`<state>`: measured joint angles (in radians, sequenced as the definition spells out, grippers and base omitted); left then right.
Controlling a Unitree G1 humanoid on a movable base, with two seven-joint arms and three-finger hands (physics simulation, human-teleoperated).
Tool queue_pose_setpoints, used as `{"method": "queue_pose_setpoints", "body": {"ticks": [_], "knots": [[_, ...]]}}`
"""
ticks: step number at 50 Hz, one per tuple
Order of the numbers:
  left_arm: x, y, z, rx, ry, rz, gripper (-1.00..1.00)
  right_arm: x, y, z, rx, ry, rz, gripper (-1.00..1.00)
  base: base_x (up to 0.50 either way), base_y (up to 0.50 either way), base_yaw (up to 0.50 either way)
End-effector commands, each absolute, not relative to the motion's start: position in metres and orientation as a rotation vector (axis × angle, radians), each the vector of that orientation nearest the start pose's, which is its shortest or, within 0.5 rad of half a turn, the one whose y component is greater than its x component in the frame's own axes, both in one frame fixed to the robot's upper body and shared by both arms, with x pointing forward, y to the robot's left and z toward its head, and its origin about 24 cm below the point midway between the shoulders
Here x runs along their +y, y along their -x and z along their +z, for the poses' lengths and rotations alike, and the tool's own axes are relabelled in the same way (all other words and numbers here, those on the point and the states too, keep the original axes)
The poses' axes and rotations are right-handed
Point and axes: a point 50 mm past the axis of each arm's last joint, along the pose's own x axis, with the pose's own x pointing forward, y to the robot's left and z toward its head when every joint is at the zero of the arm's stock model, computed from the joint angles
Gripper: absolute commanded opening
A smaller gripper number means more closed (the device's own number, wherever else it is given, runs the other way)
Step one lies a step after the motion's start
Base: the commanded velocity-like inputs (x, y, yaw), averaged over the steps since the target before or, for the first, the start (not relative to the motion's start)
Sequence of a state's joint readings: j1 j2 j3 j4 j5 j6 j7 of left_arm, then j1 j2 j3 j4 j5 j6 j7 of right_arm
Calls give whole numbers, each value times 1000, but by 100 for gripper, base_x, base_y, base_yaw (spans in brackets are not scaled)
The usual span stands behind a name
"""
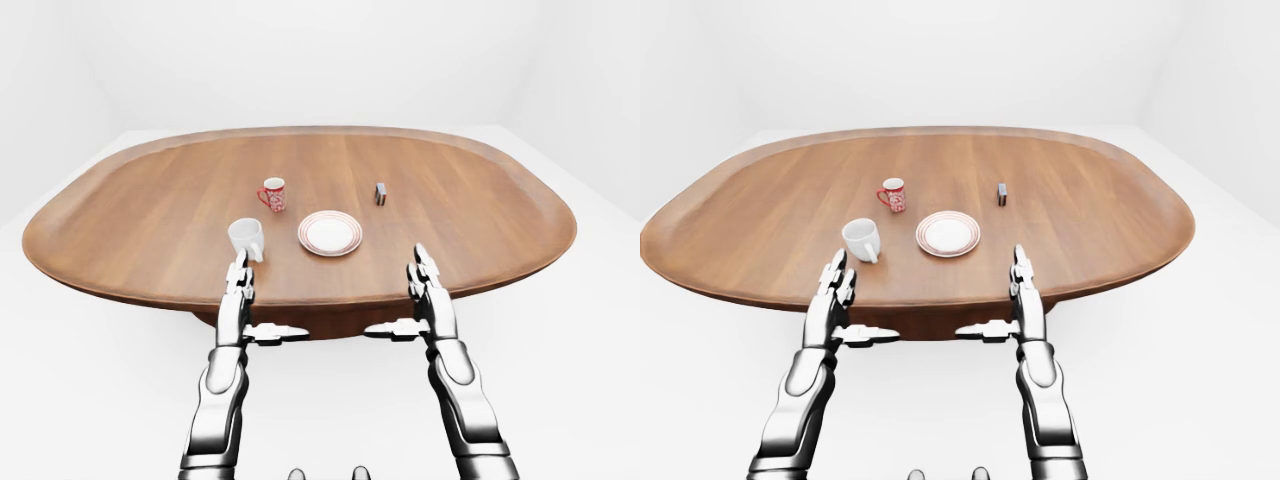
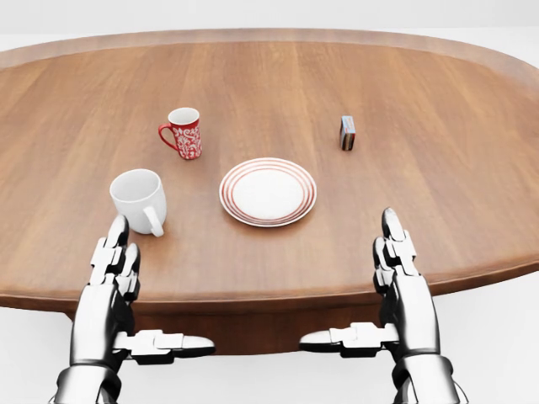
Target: Put the white mug on the plate.
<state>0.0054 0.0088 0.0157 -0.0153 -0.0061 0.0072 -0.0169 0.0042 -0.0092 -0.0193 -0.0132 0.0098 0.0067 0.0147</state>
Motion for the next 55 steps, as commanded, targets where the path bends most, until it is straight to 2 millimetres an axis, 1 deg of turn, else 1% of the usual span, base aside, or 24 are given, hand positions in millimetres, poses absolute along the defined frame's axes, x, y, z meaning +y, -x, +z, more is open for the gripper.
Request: {"method": "queue_pose_setpoints", "body": {"ticks": [1,6,8,10,11,13,14,15,16,17,18,19,20,21,22,23,24,27,30,32,34,42,45,55], "knots": [[164,-251,48,-13,-8,7,100,-164,-250,52,-27,8,-17,100,0,0,0],[167,-249,60,-40,-7,18,100,-164,-248,58,-38,15,-14,100,0,0,0],[174,-249,72,-78,-6,37,100,-166,-246,61,-45,17,-23,100,0,0,0],[182,-249,86,-136,-11,62,100,-171,-241,72,-81,26,-47,100,0,0,0],[191,-248,105,-218,-22,100,100,-175,-232,98,-192,44,-64,100,0,0,0],[203,-242,132,-331,-33,142,100,-181,-217,132,-341,78,-94,100,0,0,0],[209,-238,145,-389,-46,163,100,-186,-198,165,-490,114,-125,100,0,0,0],[222,-229,169,-491,-87,219,100,-189,-185,183,-578,139,-140,100,0,0,0],[231,-220,185,-572,-49,236,100,-190,-172,200,-663,168,-152,100,0,0,0],[238,-211,196,-625,-54,237,100,-190,-159,216,-749,202,-162,100,0,0,0],[252,-193,207,-670,-129,293,100,-198,-146,228,-813,242,-203,100,0,0,0],[261,-182,219,-731,-134,322,100,-202,-141,232,-833,243,-207,100,0,0,0],[272,-169,237,-836,-109,373,100,-208,-138,236,-843,236,-218,100,0,0,0],[275,-163,245,-876,-119,391,100,-213,-136,238,-840,207,-221,100,0,0,0],[280,-153,256,-944,-102,406,100,-218,-134,241,-820,161,-226,100,0,0,0],[287,-134,273,-1059,-69,438,100,-226,-132,245,-761,121,-236,100,0,0,0],[290,-126,279,-1103,-41,458,100,-229,-132,245,-692,96,-244,100,0,0,0],[294,-112,289,-1172,53,472,100,-235,-129,242,-556,129,-250,100,0,0,0],[294,-116,288,-1138,65,497,100,-241,-124,239,-515,149,-289,100,0,0,0],[299,-121,283,-1099,67,544,100,-244,-121,237,-507,150,-309,100,0,0,0],[303,-124,281,-1081,96,543,100,-242,-122,233,-512,145,-304,100,0,0,0],[298,-123,282,-1082,133,503,100,-235,-127,231,-519,155,-273,100,0,0,0],[301,-124,282,-1076,140,515,100,-233,-128,230,-526,162,-264,100,0,34,0],[299,-121,284,-1085,153,502,100,-233,-128,230,-521,169,-258,100,0,50,0]]}}
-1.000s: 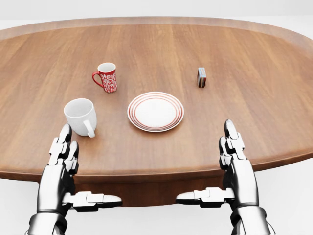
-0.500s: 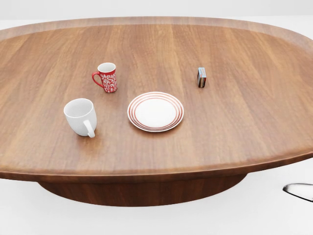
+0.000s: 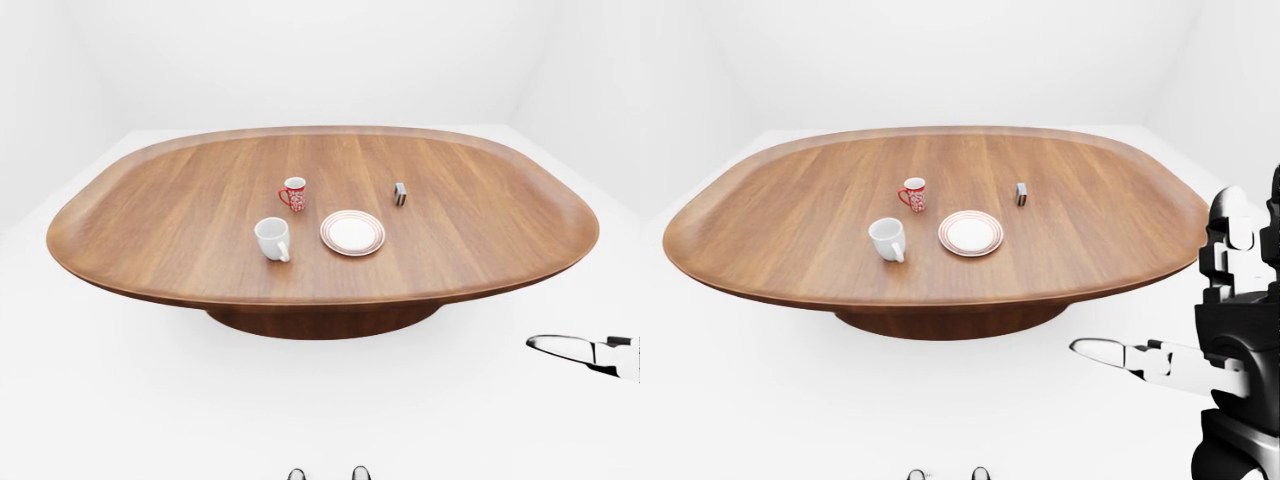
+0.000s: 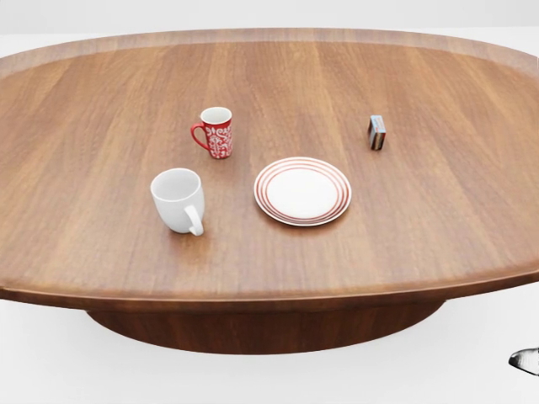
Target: Put the white mug on the plate.
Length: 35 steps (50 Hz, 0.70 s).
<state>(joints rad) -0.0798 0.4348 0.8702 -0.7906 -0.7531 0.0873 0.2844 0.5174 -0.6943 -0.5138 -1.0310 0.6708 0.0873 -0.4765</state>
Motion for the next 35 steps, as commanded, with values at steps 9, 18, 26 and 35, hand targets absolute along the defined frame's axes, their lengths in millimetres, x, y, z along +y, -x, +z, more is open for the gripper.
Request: {"method": "queue_pose_setpoints", "body": {"ticks": [9,18,26,35], "knots": [[299,-118,286,-1098,175,492,100,-231,-129,228,-521,172,-251,100,0,50,0],[299,-119,286,-1093,192,488,100,-231,-129,228,-512,171,-247,100,0,50,0],[298,-119,287,-1093,222,473,100,-230,-129,226,-515,166,-238,100,0,50,0],[297,-120,287,-1089,216,470,100,-230,-130,227,-502,160,-240,100,1,42,0]]}}
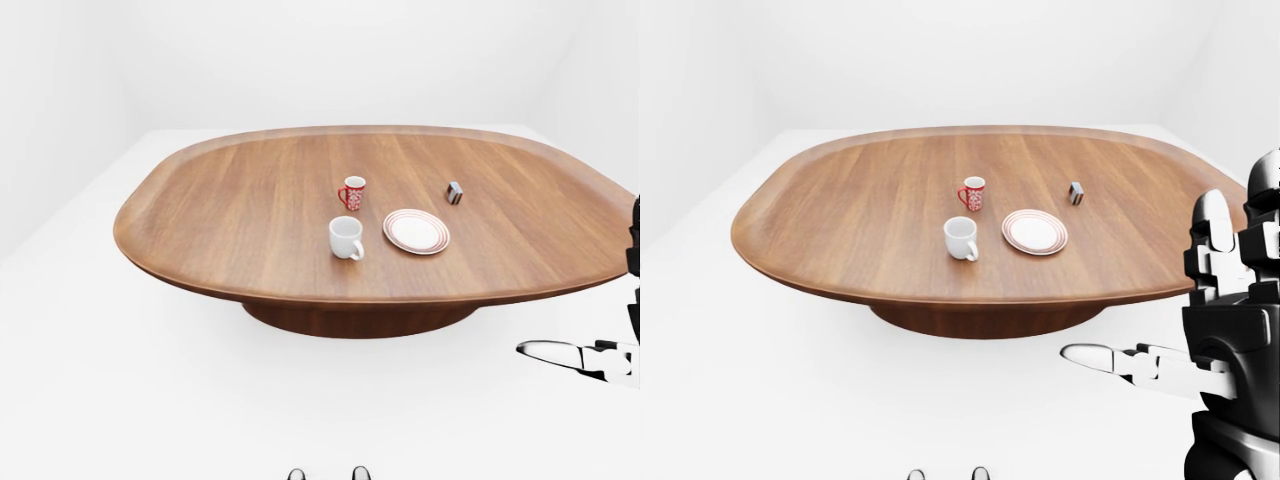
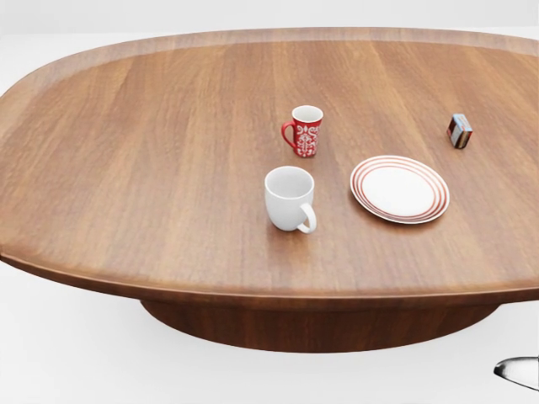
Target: Put the white mug on the plate.
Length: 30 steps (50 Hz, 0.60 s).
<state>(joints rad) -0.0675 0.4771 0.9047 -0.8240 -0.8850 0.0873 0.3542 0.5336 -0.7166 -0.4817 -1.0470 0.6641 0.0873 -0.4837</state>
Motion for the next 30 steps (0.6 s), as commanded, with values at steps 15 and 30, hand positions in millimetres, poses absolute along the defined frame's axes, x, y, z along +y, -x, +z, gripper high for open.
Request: {"method": "queue_pose_setpoints", "body": {"ticks": [15,30], "knots": [[296,-121,286,-1088,211,466,100,-227,-132,226,-499,155,-215,100,16,0,0],[295,-121,286,-1087,213,462,100,-227,-132,225,-490,160,-213,100,41,0,0]]}}
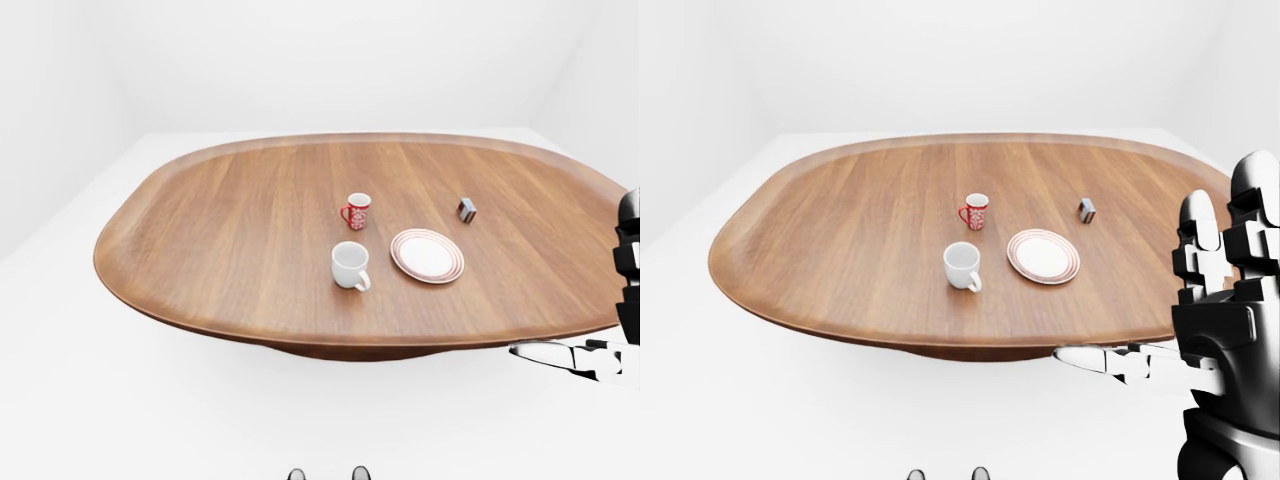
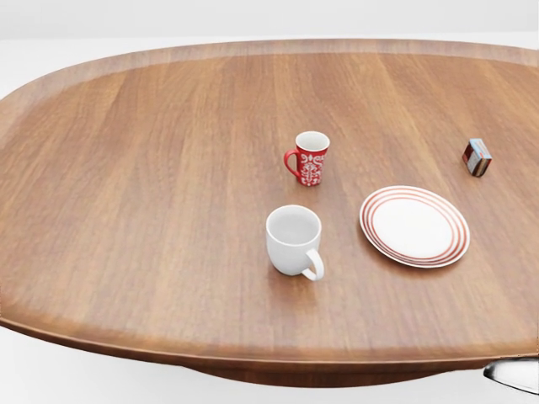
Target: Put the white mug on the plate.
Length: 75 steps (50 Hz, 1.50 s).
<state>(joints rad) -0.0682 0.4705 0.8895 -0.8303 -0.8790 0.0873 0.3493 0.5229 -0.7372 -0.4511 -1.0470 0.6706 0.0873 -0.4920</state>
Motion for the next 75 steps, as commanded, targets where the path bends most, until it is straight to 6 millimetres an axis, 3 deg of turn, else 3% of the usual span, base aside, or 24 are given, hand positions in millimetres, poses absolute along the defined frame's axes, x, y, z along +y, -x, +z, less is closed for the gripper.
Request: {"method": "queue_pose_setpoints", "body": {"ticks": [1,25,75], "knots": [[295,-121,286,-1087,213,462,100,-227,-132,225,-488,162,-214,100,41,0,0],[294,-121,286,-1089,217,459,100,-226,-131,224,-493,160,-213,100,38,-9,0],[293,-122,284,-1083,219,457,100,-224,-132,223,-508,158,-200,100,11,-1,0]]}}
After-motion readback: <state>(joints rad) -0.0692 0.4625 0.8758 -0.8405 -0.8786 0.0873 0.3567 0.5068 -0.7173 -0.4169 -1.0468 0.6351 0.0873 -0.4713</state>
